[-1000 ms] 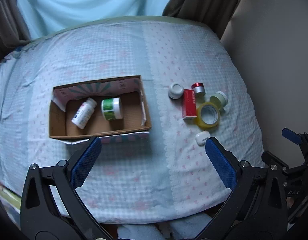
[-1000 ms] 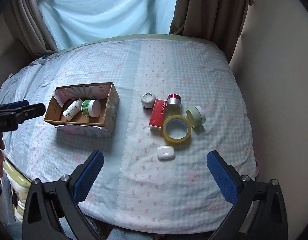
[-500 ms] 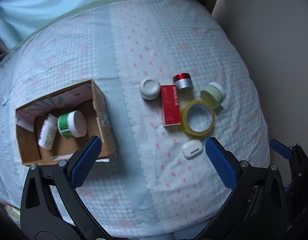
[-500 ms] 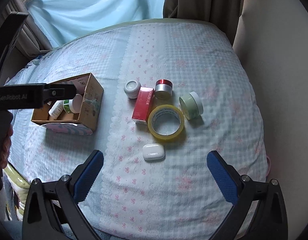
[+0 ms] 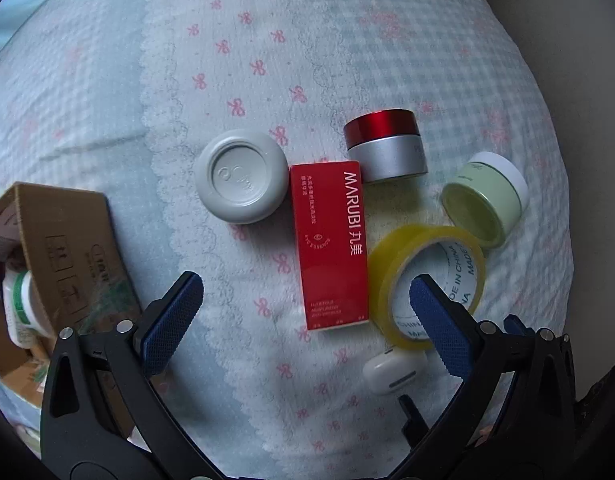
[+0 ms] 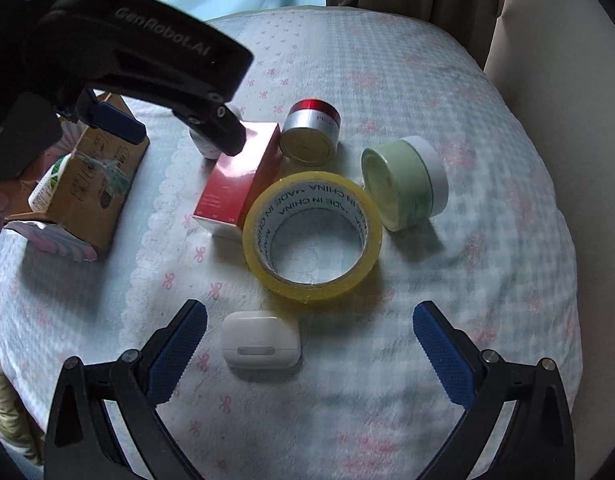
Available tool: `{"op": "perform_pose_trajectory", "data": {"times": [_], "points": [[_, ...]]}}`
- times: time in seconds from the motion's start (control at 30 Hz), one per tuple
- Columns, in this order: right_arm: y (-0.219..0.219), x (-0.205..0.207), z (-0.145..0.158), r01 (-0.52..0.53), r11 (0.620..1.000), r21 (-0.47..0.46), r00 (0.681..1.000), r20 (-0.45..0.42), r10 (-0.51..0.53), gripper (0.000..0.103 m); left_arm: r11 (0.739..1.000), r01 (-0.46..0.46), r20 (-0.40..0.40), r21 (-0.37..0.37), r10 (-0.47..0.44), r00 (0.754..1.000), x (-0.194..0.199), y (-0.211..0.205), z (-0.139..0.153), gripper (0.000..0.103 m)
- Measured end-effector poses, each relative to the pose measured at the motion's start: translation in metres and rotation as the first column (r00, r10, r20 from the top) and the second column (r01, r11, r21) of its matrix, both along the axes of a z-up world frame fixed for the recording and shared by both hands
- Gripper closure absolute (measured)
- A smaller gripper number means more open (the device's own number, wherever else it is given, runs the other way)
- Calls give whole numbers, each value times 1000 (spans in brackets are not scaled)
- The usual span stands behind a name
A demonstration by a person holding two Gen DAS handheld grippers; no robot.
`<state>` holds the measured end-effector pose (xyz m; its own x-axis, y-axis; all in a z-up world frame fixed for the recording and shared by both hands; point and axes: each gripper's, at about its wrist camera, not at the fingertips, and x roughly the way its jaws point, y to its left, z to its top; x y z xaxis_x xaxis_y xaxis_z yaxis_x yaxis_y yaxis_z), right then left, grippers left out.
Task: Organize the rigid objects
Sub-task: 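Grasp the red MARUBI box with left tool while right tool grasps yellow tape roll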
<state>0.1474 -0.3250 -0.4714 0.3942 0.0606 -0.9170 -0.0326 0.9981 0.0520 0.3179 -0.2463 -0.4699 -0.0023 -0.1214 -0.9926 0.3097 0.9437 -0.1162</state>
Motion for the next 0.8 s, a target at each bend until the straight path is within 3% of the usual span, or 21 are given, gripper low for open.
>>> {"op": "perform_pose_trajectory", "data": {"times": [0.23,0.4,0.47,0.63,0.67,0.8], "points": [[4,18,-36,-12,1000,-13,999,31,12,0,1000,-16,-43,21,17,999,15,-8,-36,14],[0,35,-42,-13,1000,-9,999,35,14,0,999,-1,-70,45,4,998,21,-15,-53,31],[2,41,-44,-32,999,-9,999,34,32,0,999,4,-81,47,0,997,23,-18,-57,33],[5,56,-50,-92,995,-42,995,27,93,0,998,40,-73,57,-35,997,20,-28,-63,51],[7,58,-50,-102,994,-41,994,29,103,4,998,51,-70,48,-47,996,20,-30,-62,59],[6,66,-50,-135,990,-35,991,16,136,5,996,67,-61,55,-64,996,20,-40,-61,61]]}}
